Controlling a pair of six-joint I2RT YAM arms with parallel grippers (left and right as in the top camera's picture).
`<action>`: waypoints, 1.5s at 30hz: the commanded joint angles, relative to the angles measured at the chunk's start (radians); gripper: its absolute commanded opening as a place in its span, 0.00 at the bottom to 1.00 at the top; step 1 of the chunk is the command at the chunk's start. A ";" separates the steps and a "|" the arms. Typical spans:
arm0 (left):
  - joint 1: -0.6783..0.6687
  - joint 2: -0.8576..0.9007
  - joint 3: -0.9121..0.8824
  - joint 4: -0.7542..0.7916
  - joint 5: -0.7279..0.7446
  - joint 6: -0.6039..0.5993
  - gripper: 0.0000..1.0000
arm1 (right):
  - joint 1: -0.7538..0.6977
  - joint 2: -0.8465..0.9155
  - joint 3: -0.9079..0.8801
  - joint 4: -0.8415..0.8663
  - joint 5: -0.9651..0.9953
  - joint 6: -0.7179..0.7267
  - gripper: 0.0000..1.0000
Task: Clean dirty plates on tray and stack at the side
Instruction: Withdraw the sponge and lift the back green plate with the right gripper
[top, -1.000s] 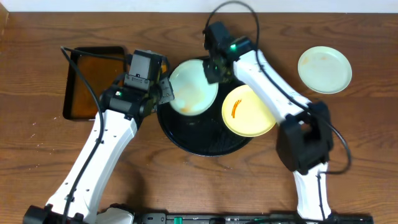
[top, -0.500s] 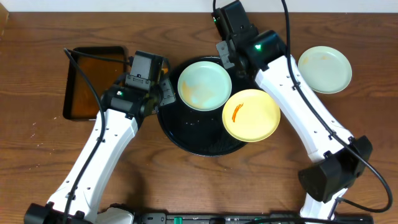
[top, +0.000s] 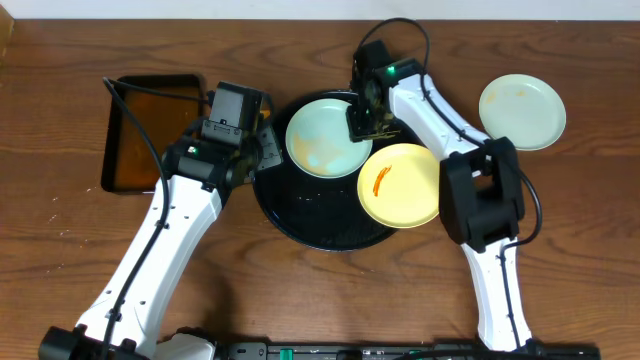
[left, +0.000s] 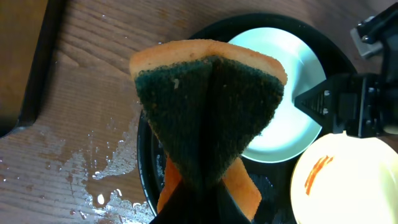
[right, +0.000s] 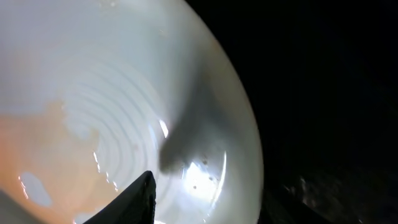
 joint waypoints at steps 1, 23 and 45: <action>0.000 0.007 -0.005 0.001 -0.005 -0.006 0.07 | 0.002 0.025 0.006 0.021 -0.031 0.013 0.42; 0.000 0.007 -0.006 -0.003 -0.005 -0.005 0.08 | -0.224 -0.022 0.007 0.138 -0.872 0.051 0.01; 0.000 0.007 -0.006 -0.006 -0.005 -0.005 0.07 | 0.005 -0.388 0.007 -0.051 0.555 -0.146 0.01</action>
